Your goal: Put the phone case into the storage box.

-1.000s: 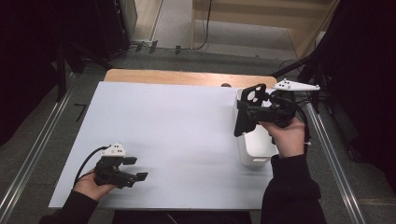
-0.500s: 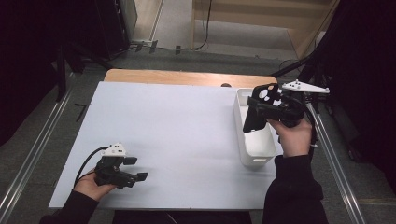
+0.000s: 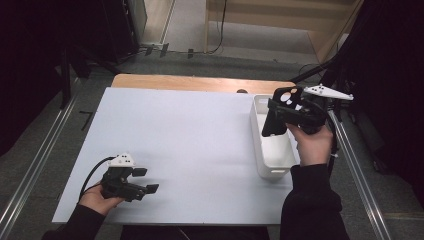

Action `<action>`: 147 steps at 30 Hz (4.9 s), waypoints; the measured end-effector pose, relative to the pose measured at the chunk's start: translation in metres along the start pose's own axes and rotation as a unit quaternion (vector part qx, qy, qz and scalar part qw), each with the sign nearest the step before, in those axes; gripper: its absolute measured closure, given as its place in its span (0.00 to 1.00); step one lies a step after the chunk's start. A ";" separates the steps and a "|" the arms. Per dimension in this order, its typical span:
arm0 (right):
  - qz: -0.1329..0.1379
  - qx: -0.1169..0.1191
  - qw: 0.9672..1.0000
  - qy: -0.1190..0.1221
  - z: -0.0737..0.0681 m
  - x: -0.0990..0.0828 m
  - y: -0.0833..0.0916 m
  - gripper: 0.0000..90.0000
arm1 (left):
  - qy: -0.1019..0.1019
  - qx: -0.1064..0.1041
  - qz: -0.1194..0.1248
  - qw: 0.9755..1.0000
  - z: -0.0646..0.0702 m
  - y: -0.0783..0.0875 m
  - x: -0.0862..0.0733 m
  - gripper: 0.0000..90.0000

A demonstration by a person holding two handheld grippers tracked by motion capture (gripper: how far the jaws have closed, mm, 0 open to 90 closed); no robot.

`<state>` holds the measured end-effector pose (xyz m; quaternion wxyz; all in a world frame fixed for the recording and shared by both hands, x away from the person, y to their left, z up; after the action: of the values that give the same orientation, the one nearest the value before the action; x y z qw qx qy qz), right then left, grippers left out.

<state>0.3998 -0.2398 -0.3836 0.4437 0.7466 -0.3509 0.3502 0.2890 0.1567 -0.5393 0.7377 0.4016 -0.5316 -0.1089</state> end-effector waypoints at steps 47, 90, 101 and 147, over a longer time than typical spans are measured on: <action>0.009 -0.041 0.999 -0.030 0.041 0.047 -0.085 0.14 | -0.002 0.003 -0.005 1.000 -0.001 0.001 -0.001 0.25; 0.003 -0.104 0.994 -0.043 0.066 0.039 -0.145 0.14 | 0.000 0.006 -0.011 1.000 -0.004 0.000 -0.004 0.26; 0.003 -0.108 0.994 -0.036 0.067 0.033 -0.148 0.14 | 0.000 0.007 -0.011 1.000 -0.004 0.001 -0.004 0.26; -0.024 -0.116 0.992 -0.053 0.083 -0.013 -0.160 0.13 | -0.002 0.010 -0.015 1.000 -0.002 -0.002 -0.004 0.26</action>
<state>0.5441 -0.2552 -0.4912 0.5163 0.7161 -0.3940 0.2558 0.2897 0.1593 -0.5437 0.7310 0.4165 -0.5280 -0.1154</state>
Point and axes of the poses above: each handheld gripper's, and its own axes: y roughly backward along the jaws, x roughly out of its top, z roughly to its right, the point moved 10 cm from there along -y, roughly forward along the jaws, and after that the axes turned 12 degrees about -y, right-handed, at the moved point
